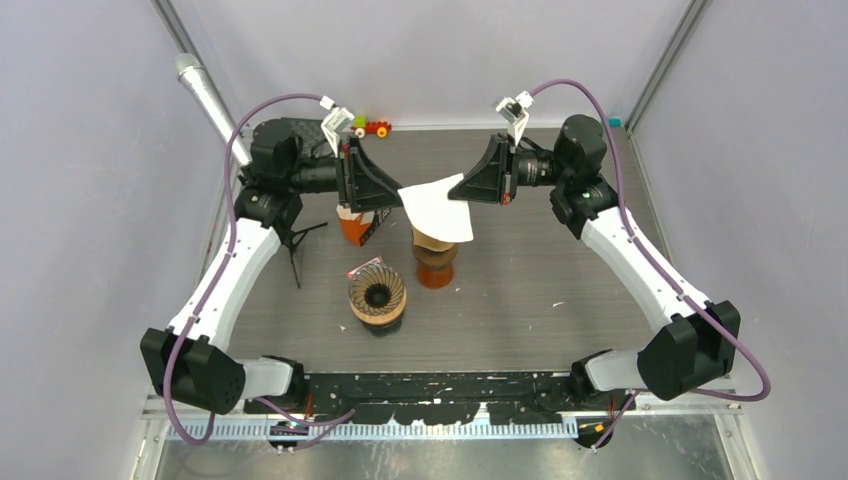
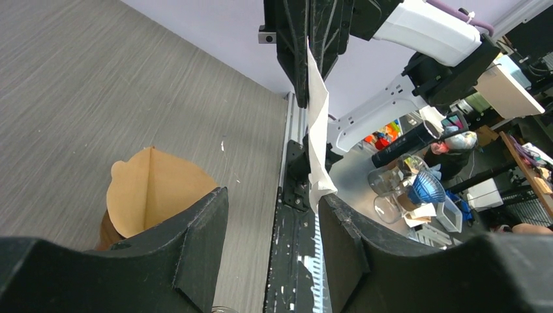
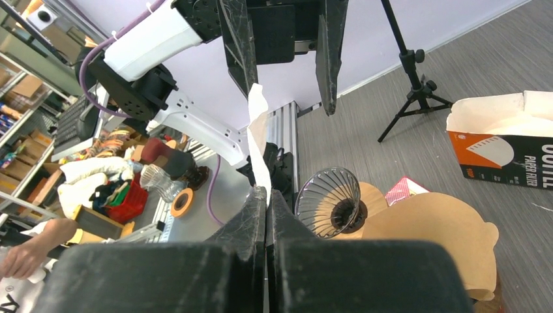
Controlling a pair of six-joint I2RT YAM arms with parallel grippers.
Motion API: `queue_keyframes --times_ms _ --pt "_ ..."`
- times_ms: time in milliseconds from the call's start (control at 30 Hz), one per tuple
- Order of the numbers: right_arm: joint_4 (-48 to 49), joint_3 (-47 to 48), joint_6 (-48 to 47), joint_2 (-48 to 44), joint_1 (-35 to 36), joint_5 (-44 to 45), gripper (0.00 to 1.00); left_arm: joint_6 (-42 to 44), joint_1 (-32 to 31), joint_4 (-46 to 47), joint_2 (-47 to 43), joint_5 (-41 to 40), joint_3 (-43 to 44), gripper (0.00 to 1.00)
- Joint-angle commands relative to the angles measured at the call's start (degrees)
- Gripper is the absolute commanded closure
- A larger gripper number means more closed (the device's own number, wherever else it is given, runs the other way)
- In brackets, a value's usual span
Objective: Place the coffee filter in the dripper
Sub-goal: Pick up the coffee filter from the coffee filter holder.
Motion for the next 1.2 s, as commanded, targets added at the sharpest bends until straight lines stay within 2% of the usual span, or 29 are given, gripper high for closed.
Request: queue_keyframes --times_ms 0,500,867,1167 --pt "0.1 1.1 -1.1 -0.8 -0.3 0.5 0.99 -1.9 0.2 3.5 0.6 1.4 0.2 0.45" --pt "-0.4 0.9 -1.4 -0.6 -0.3 2.3 0.99 -2.8 -0.6 6.8 1.1 2.5 -1.8 0.45" --pt "-8.5 2.5 -7.5 -0.1 -0.3 5.2 0.99 -5.2 -0.8 11.1 1.5 2.7 -3.3 0.45" --pt "-9.6 2.7 -8.2 0.7 -0.3 6.2 1.0 -7.4 -1.8 13.7 3.1 2.5 -3.5 0.45"
